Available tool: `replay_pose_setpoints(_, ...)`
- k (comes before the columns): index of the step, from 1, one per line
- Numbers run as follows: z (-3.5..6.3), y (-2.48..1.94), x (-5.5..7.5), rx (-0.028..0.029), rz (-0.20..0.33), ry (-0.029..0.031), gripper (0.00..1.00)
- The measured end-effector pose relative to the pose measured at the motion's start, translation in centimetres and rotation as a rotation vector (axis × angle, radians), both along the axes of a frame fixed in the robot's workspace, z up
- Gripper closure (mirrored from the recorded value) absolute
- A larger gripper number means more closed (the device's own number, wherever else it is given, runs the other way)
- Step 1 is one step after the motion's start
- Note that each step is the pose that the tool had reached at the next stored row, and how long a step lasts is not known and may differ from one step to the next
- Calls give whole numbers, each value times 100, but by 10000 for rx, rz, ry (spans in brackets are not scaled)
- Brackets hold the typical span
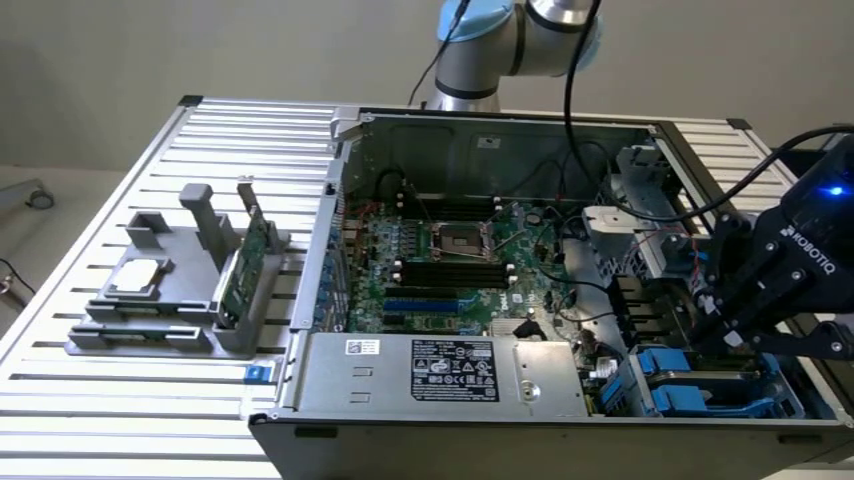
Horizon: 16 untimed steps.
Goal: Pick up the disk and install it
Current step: 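Insert the second disk wire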
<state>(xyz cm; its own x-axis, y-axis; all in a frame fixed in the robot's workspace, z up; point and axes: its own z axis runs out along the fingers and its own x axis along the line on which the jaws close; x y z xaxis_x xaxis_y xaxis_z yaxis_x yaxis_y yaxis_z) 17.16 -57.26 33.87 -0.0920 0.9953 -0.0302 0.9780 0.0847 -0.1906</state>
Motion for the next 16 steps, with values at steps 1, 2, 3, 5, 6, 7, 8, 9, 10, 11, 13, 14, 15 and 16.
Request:
replay_pose_setpoints(1, 1, -3, -4, 0, 1, -6, 84)
replay_pose_setpoints(2, 1, -6, -4, 3, 1, -13, 84)
replay_pose_setpoints(3, 0, -7, -4, 9, 3, -20, 84)
replay_pose_setpoints(5, 0, -9, -6, 26, 0, -43, 84)
replay_pose_setpoints(6, 0, -10, -6, 33, 0, -60, 84)
replay_pose_setpoints(7, -1, -10, -6, 43, 0, -79, 84)
replay_pose_setpoints(8, -1, -11, -6, 50, 0, -96, 84)
replay_pose_setpoints(9, -1, -12, -6, 56, 0, -113, 84)
replay_pose_setpoints(10, -1, -13, -6, 60, 0, -130, 84)
replay_pose_setpoints(11, -1, -14, -6, 64, 1, -144, 84)
replay_pose_setpoints(13, -1, -17, -6, 70, 1, -164, 84)
replay_pose_setpoints(14, -1, -19, -6, 72, 0, -173, 84)
replay_pose_setpoints(15, -2, -21, -6, 74, 1, -183, 84)
replay_pose_setpoints(16, -3, -25, -6, 75, 1, -190, 84)
